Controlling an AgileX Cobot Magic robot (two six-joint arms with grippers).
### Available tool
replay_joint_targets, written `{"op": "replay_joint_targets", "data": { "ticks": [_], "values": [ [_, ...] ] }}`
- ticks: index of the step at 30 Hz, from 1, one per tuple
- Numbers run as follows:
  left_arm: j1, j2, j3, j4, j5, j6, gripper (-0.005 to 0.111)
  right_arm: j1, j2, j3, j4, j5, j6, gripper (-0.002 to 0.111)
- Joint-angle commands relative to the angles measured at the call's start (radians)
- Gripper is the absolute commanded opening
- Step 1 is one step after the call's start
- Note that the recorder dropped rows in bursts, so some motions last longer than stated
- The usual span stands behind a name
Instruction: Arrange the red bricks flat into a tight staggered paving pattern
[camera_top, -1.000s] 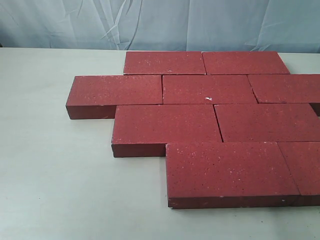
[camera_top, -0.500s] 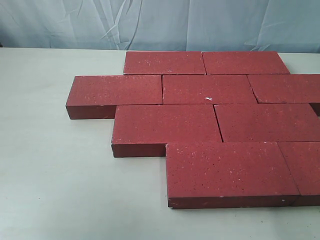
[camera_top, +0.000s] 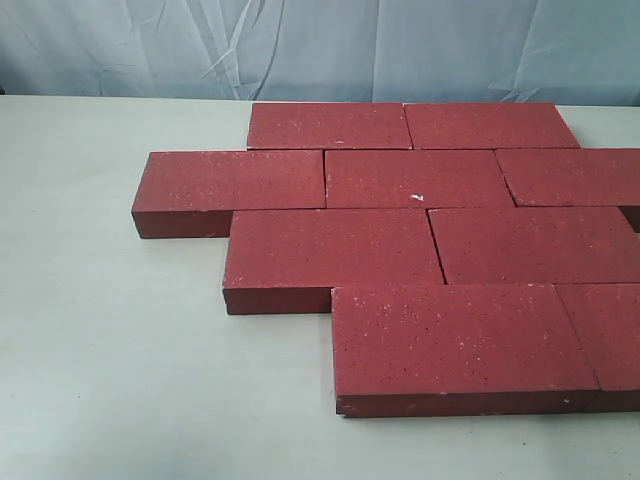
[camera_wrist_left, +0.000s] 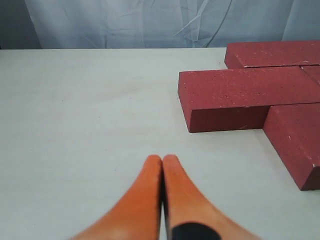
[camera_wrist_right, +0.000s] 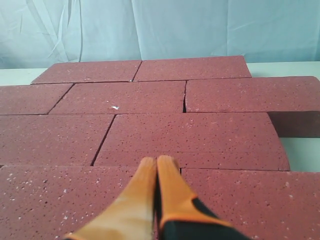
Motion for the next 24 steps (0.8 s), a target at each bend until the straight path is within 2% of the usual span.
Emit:
{"op": "replay_joint_targets", "data": {
  "ticks": [1, 4, 15, 19, 24],
  "values": [
    [0.004, -0.098, 0.079, -0.002, -0.052, -0.001, 0.0, -0.005, -0.007, 0.003, 0.0, -0.014, -0.002, -0.001],
    [0.004, -0.163, 0.108, 0.0, -0.056, -0.001, 0.0, -0.005, -0.007, 0.003, 0.0, -0.014, -0.002, -0.001],
    [0.004, -0.163, 0.108, 0.069, -0.077, -0.012, 0.0, -0.005, -0.007, 0.003, 0.0, -0.014, -0.002, -0.001],
    [0.004, -0.163, 0.108, 0.211, -0.081, -0.205, 0.0, -0.005, -0.007, 0.003, 0.0, -0.014, -0.002, -0.001],
    [0.004, -0.163, 0.108, 0.211, -0.082, -0.216, 0.0, -0.005, -0.007, 0.003, 0.0, -0.014, -0.002, -0.001]
  ]
}}
